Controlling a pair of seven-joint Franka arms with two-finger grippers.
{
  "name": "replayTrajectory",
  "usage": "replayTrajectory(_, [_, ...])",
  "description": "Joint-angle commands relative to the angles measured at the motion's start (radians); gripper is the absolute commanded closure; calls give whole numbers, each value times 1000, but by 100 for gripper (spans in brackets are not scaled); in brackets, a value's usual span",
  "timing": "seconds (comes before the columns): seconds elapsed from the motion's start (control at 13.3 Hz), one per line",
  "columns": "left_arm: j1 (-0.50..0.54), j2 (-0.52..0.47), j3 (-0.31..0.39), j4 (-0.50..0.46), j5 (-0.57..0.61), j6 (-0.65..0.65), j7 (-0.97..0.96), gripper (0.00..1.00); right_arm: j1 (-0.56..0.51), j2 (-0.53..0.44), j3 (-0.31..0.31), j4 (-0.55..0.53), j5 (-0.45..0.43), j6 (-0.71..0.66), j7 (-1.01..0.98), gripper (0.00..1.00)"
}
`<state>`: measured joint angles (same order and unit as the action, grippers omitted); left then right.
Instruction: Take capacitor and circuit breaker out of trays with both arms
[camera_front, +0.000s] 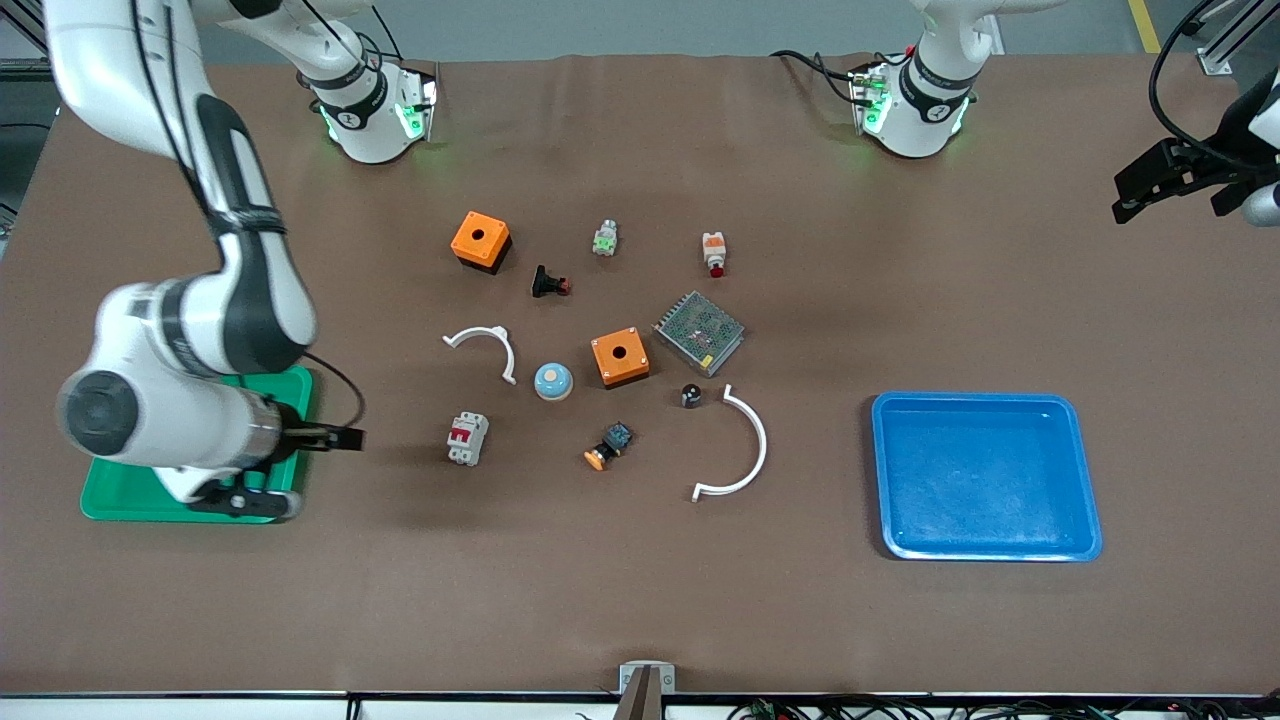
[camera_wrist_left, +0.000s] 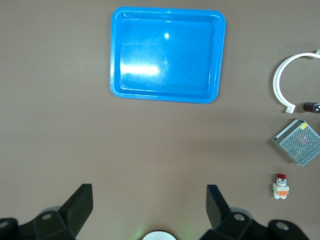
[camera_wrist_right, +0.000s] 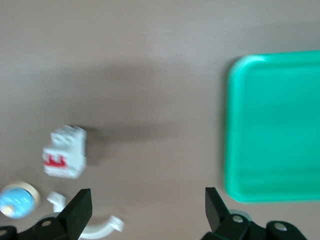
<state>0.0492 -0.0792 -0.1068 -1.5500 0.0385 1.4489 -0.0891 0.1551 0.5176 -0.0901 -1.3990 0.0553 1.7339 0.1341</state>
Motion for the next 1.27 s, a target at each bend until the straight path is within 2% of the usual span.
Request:
replayTrajectory(0.0, [3, -25, -2, -24, -35, 2, 14, 0, -38, -120, 12, -31, -52, -129, -14, 0])
replayTrajectory(0.22, [-2, -27, -4, -24, -40, 2, 14, 0, -120, -214, 12, -35, -52, -233, -137, 0])
replayTrajectory(0.38, [-5, -22, -5, -22, -40, 4, 14, 0, -157, -269, 12, -57, -51, -241, -180, 0])
replayTrajectory(0.75, [-5, -19, -11, -22, -40, 11, 14, 0, -184, -275, 9, 35, -46, -341, -174, 0])
replayTrajectory(0.9, [-5, -17, -11, -19, -40, 16, 14, 0, -183, -278, 12, 43, -40, -341, -182, 0])
replayTrajectory(1.2, [-3, -19, -11, -19, -42, 18, -3, 0, -169, -344, 20, 31, -51, -361, -172, 0])
